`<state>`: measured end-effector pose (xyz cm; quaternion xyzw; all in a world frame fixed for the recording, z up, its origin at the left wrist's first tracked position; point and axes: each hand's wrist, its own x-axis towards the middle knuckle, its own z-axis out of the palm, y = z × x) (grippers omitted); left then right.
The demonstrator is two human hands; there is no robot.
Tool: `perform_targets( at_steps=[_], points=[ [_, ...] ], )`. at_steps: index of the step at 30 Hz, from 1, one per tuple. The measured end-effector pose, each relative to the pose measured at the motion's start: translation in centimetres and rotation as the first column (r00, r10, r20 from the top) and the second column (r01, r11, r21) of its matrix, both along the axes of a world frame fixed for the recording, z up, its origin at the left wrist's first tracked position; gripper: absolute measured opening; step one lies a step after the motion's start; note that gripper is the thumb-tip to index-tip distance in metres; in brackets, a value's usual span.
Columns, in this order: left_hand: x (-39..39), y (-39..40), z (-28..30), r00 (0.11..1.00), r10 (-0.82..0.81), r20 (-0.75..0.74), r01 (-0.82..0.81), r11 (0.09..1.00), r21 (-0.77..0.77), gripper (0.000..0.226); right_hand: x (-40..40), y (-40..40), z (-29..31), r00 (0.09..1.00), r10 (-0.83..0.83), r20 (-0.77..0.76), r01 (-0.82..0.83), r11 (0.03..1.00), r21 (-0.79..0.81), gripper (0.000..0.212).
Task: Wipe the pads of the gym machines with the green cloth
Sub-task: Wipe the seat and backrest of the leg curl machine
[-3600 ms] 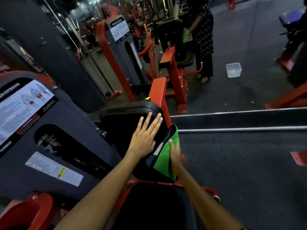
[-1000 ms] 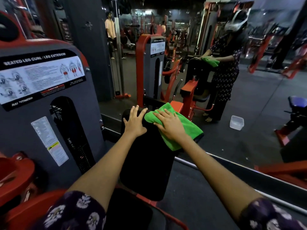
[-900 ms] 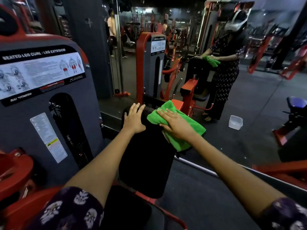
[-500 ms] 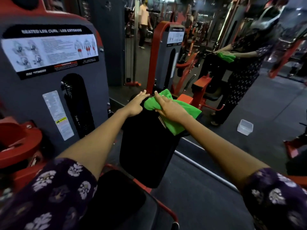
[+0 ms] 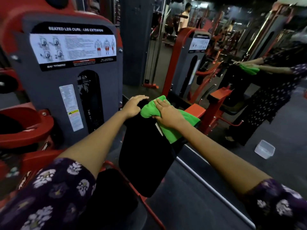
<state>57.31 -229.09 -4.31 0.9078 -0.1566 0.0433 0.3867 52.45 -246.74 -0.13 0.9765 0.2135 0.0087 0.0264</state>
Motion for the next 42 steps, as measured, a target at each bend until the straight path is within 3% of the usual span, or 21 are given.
perform_targets(
  at_steps=[3,5,11,15,20,25,30,33,39,42],
  points=[
    [-0.8,-0.6,0.0,0.996,0.076,-0.039,-0.075,0.996,0.042,0.075,-1.3,-0.8,-0.5,0.997,-0.075,-0.031,0.072,0.992,-0.108,0.075],
    [-1.1,-1.0,0.2,0.997,0.062,-0.042,-0.063,0.997,-0.033,0.073,-1.8,-0.6,-0.7,0.993,-0.118,-0.015,0.115,0.984,-0.138,0.074],
    [-1.0,-0.2,0.8,0.993,0.025,-0.114,-0.032,0.997,-0.064,0.063,0.5,3.0,-0.2,0.991,-0.13,0.019,0.13,0.991,-0.039,0.069],
    [-1.0,0.0,0.9,0.992,0.007,-0.128,-0.015,0.998,-0.061,0.063,0.1,2.5,-0.2,0.994,-0.06,0.089,0.07,0.991,-0.11,0.071],
    [-0.4,0.7,0.2,0.987,-0.032,-0.158,0.013,0.992,-0.123,0.075,-1.5,1.3,-1.1,0.99,-0.089,0.105,0.102,0.986,-0.128,0.069],
    [1.0,1.3,-0.6,0.992,-0.009,-0.128,-0.014,0.983,-0.183,0.063,1.9,4.1,-0.2,0.987,-0.155,0.05,0.155,0.988,0.0,0.068],
    [1.4,1.6,-1.4,0.991,-0.011,-0.13,-0.019,0.974,-0.225,0.07,1.0,2.7,-0.3,0.999,-0.004,0.051,0.008,0.996,-0.092,0.073],
    [1.6,1.4,-1.8,0.989,0.01,-0.149,-0.051,0.96,-0.274,0.073,1.2,2.0,-0.2,0.999,0.03,0.039,-0.027,0.997,-0.067,0.072],
    [2.2,2.0,-2.2,0.976,0.033,-0.215,-0.135,0.867,-0.48,0.056,4.9,6.3,0.1,0.999,0.018,0.036,-0.017,1.0,-0.021,0.066],
    [2.3,2.4,-2.7,0.965,0.071,-0.251,-0.189,0.855,-0.483,0.05,4.4,5.8,0.1,0.999,0.022,0.028,-0.02,0.997,-0.069,0.068]
  ],
)
